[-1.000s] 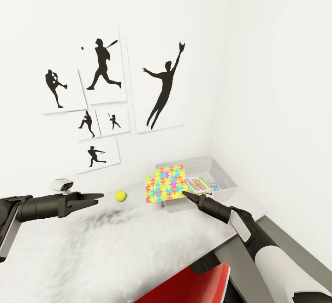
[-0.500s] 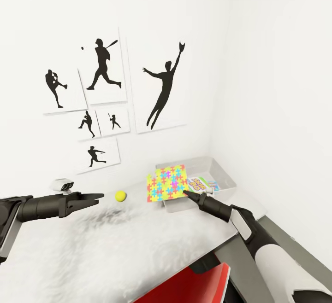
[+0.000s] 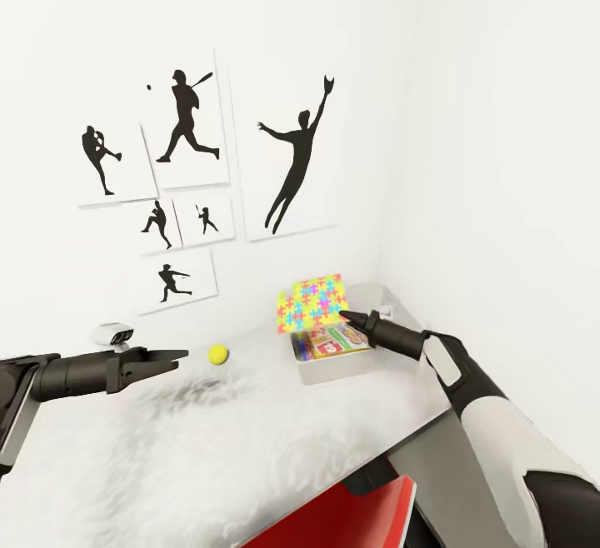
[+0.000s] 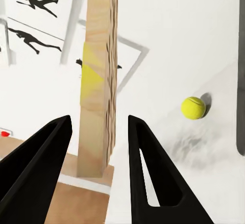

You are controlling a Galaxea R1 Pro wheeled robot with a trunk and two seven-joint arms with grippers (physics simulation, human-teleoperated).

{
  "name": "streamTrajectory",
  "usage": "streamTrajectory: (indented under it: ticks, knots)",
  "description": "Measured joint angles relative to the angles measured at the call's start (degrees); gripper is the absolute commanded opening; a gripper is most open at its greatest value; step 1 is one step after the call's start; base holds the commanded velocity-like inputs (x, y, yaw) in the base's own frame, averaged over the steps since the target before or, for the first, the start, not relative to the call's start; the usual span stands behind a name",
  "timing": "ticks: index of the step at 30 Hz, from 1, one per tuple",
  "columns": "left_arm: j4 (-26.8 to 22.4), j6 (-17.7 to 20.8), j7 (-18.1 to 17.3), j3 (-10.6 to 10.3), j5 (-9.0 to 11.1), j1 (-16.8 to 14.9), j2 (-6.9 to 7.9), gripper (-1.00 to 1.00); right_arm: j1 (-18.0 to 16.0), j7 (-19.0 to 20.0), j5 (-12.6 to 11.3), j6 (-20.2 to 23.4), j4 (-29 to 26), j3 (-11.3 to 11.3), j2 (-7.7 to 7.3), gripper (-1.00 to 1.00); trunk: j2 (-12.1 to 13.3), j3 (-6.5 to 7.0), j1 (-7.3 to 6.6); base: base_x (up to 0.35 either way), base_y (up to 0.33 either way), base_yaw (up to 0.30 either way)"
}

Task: Put all the toys in the child's room - the three board games (two on the bed and one on the table), the two jigsaw puzzles on the table, and the tennis ball on the table - inside the toy box on the table in the child's room.

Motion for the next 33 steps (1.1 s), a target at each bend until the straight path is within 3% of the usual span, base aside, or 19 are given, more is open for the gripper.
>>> streamTrajectory:
  ticks: [4,9,14,17,22,33]
  knots:
    - [0.00,0.00,0.00,0.07,0.00,0.01,0.08,1.00,-3.20,-4.57,-0.02,2.40,0.19,-1.35,-0.50,-1.00,0.00,0.00,0.00,0.000,0.000,0.000]
    - [0.00,-0.02,0.00,0.05,0.00,0.00,0.15,1.00,-7.70,-14.92,-0.20,6.24,0.60,-4.46,-0.62,-1.00,0.00,0.00,0.00,0.000,0.000,0.000]
    - [0.00,-0.08,0.00,0.05,-0.01,0.00,0.08,1.00,-11.78,-24.38,-0.18,7.41,1.91,-4.95,-0.71,-1.00,0.00,0.00,0.00,0.000,0.000,0.000]
    - [0.00,-0.09,0.00,0.05,-0.01,0.00,0.14,1.00,-13.82,-29.43,-0.04,7.72,5.42,-4.91,-0.73,-1.00,0.00,0.00,0.00,0.000,0.000,0.000]
    - [0.00,-0.09,0.00,0.07,-0.01,0.00,0.16,1.00,-14.22,-31.08,-0.06,8.14,6.45,-4.67,-0.60,-1.00,0.00,0.00,0.00,0.000,0.000,0.000]
    - [0.00,0.07,0.00,-0.22,0.41,0.00,-0.18,1.00,-13.93,-30.71,-0.33,8.41,6.22,-4.68,-0.72,-1.00,0.01,-0.15,0.00,0.000,0.000,0.000]
